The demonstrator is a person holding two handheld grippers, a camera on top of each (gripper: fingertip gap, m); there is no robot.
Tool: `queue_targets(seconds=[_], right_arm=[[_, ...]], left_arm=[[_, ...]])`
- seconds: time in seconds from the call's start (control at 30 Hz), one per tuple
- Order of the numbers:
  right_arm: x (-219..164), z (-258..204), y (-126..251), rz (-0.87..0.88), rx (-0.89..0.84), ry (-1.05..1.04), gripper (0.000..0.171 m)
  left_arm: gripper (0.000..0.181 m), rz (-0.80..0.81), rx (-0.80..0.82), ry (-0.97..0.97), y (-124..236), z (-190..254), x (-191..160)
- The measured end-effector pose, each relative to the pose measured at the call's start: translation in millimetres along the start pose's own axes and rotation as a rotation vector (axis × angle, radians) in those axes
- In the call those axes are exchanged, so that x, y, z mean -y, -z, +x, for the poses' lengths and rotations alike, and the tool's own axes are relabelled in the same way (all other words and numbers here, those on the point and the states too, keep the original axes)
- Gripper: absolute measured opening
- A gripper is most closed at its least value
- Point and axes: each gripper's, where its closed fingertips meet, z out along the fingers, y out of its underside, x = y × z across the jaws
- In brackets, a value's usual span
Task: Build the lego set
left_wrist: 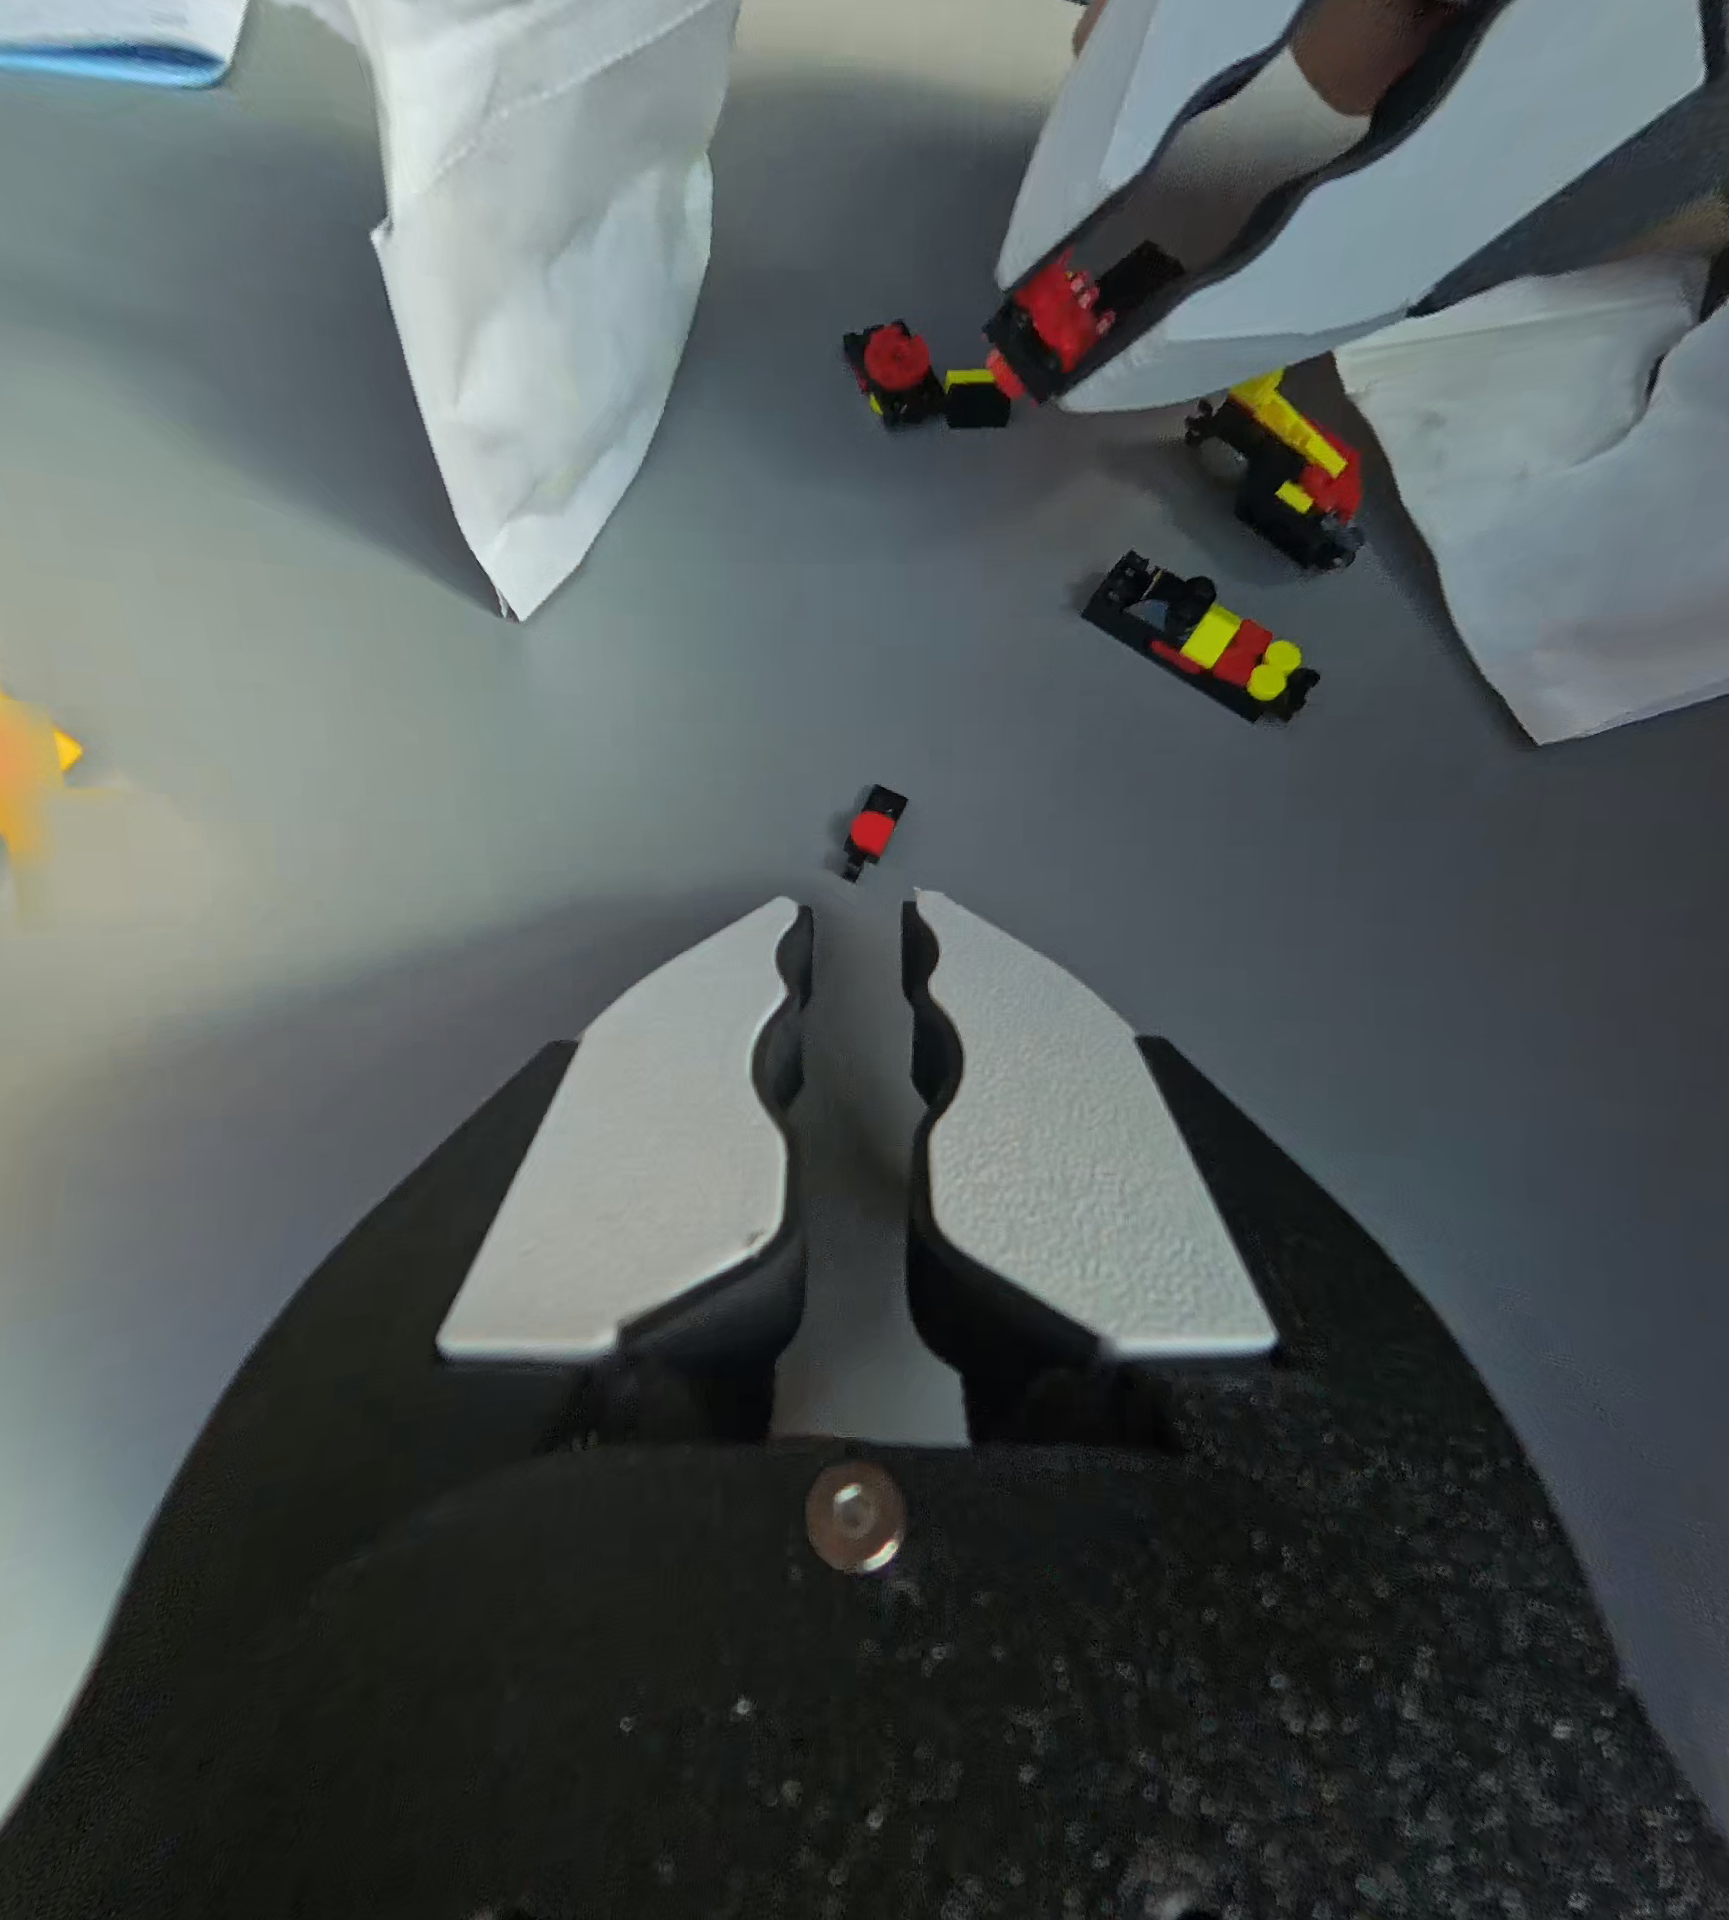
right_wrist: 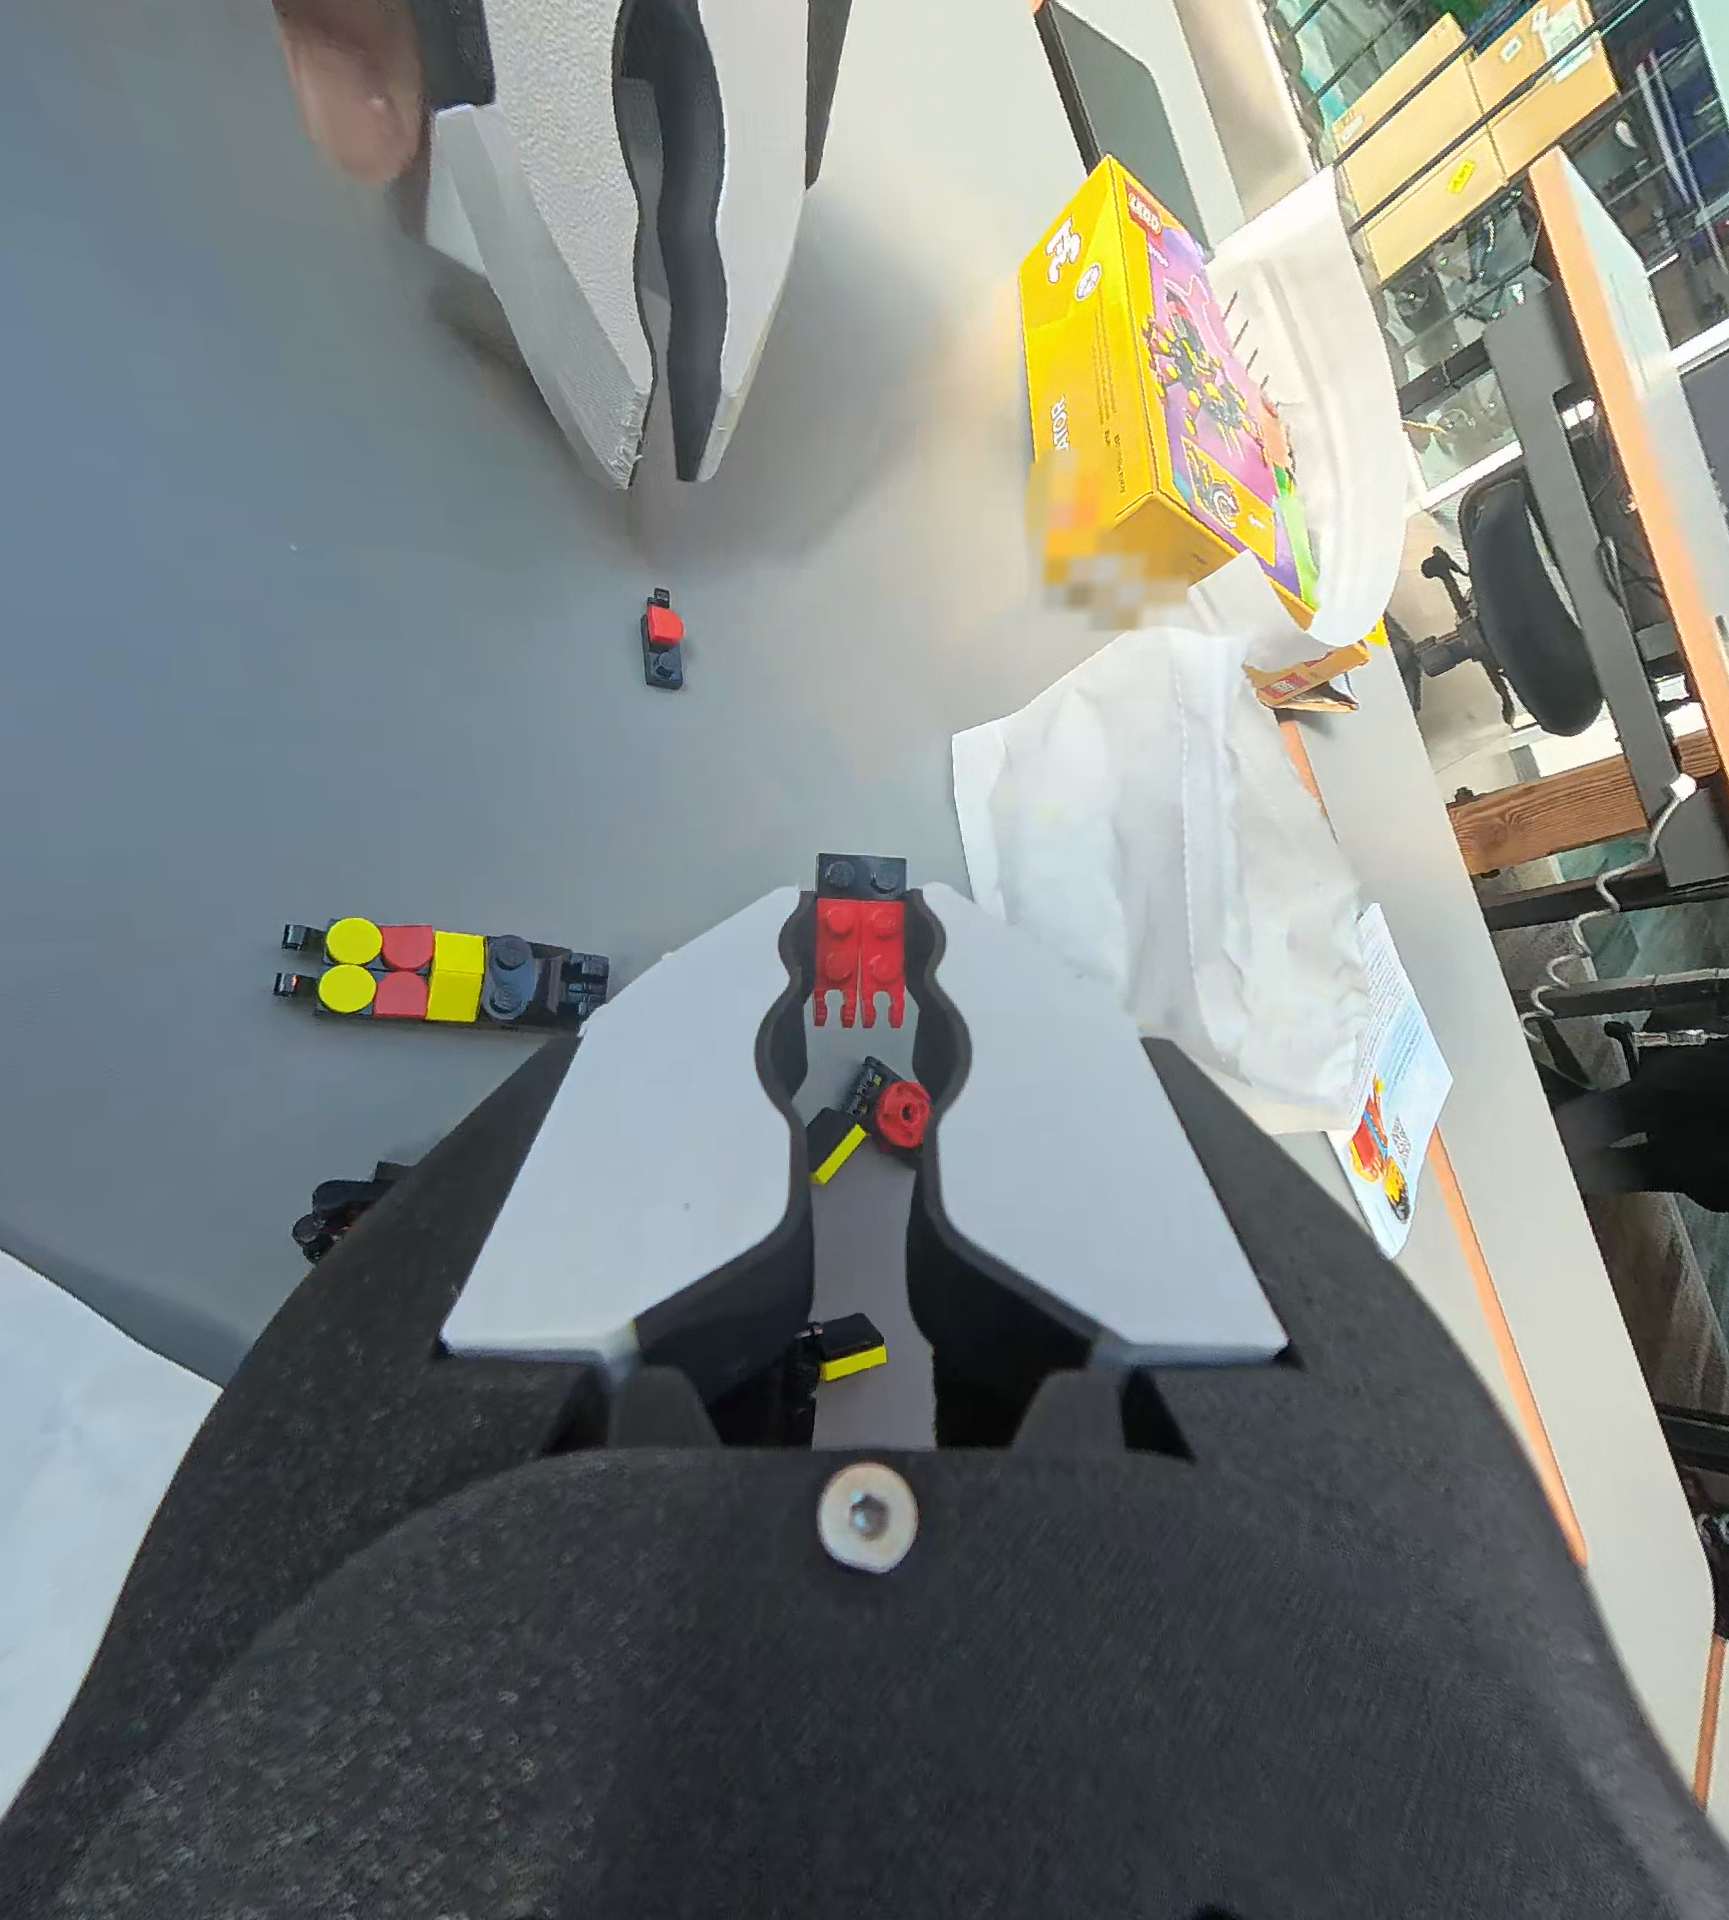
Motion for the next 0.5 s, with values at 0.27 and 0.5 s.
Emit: queue_targets(seconds=[0.27, 0.5], right_arm=[[0, -4, -1, 0.006, 0.018, -0.024, 0.015], [16, -10, -2, 0.049, 0.021, -0.077, 0.015]], left_arm=[[0.03, -0.139, 0.015, -0.456, -25, -4, 1], [0.007, -0.107, -0.046, -0.347, -32, 4, 1]])
